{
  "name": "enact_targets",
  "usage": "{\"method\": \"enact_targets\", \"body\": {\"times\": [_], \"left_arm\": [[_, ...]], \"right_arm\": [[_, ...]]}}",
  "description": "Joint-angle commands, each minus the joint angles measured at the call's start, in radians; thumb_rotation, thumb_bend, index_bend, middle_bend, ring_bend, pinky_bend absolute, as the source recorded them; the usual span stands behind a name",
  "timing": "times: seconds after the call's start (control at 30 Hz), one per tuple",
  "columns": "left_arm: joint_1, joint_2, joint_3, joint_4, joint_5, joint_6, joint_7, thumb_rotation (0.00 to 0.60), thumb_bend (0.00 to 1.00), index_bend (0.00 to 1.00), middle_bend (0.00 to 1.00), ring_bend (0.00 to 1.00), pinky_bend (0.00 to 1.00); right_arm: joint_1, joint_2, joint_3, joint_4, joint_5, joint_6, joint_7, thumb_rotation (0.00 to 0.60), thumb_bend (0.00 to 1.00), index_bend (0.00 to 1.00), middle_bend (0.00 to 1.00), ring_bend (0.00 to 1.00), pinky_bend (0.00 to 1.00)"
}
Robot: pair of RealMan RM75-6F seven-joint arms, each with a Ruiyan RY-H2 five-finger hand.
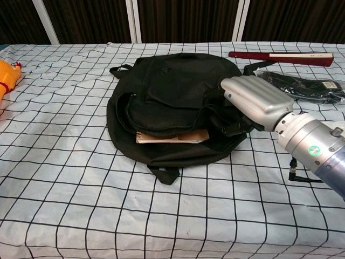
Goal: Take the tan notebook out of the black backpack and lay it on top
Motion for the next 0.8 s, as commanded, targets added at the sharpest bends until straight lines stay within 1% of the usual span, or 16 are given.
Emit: {"method": "enact_targets", "body": {"times": [0.03,0.27,0.57,0.8], "left_arm": [[0.005,-0.004,0.006,0.016,-0.001,0.005,-0.013,0.6,0.14,0.23,0.19,0.02,0.0],[0.001,-0.015,0.006,0.048,0.017,0.019,-0.035,0.6,0.14,0.24,0.21,0.02,0.0],[-0.026,-0.035,0.014,0.09,0.029,-0.017,-0.05,0.6,0.15,0.24,0.21,0.02,0.0],[-0.035,-0.04,0.019,0.099,0.049,-0.01,-0.068,0.6,0.15,0.24,0.22,0.02,0.0]], "right_arm": [[0.0,-0.005,0.0,0.009,-0.001,0.005,0.001,0.6,0.52,0.63,0.56,0.45,0.28],[0.001,-0.01,0.004,0.013,-0.005,0.015,0.006,0.6,0.52,0.63,0.56,0.45,0.28],[0.004,-0.017,0.01,0.03,0.001,0.013,0.014,0.6,0.52,0.63,0.56,0.45,0.28],[0.02,-0.011,0.018,0.032,-0.003,0.004,0.013,0.6,0.52,0.65,0.58,0.46,0.28]]}}
